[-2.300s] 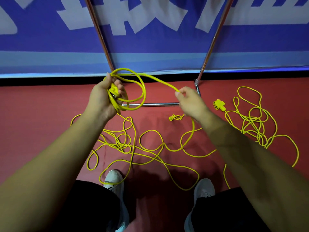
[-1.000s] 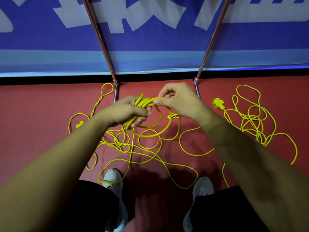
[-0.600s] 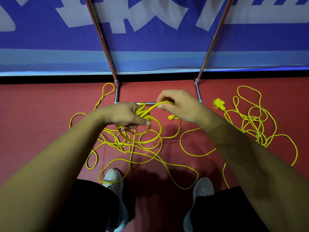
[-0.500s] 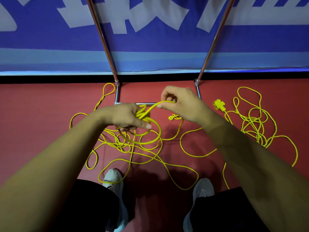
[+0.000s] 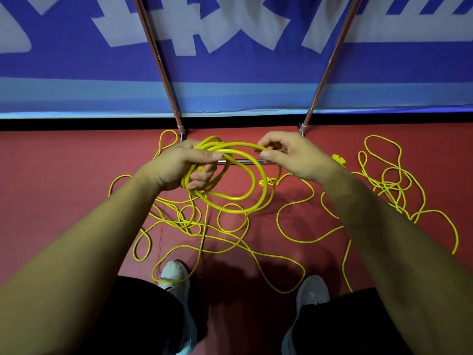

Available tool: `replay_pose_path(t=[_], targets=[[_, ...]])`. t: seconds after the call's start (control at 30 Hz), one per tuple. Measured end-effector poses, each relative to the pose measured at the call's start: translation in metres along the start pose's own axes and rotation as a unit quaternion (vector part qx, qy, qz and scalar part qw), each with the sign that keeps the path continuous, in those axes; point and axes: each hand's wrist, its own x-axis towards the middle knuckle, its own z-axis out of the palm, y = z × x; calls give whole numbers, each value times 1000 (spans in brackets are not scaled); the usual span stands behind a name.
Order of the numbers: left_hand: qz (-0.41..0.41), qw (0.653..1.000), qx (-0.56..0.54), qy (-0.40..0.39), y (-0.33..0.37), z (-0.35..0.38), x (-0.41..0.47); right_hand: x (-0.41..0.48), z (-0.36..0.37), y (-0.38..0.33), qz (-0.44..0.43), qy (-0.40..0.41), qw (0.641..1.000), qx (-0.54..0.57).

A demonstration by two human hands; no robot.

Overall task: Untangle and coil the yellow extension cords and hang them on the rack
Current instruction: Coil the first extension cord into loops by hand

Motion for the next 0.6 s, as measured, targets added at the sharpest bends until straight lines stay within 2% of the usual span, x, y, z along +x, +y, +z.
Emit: replay_pose_path(t=[0.2,0.43,0.6], targets=[[41,996,-80,22,7,-11,-2,-5,-7,30,41,14,996,-84],[77,979,-165,95,1,-12,9,-7,1,52,148,31,988,-16],[112,935,-277,192,8,-11,11,-4,12,56,151,-5,988,24]])
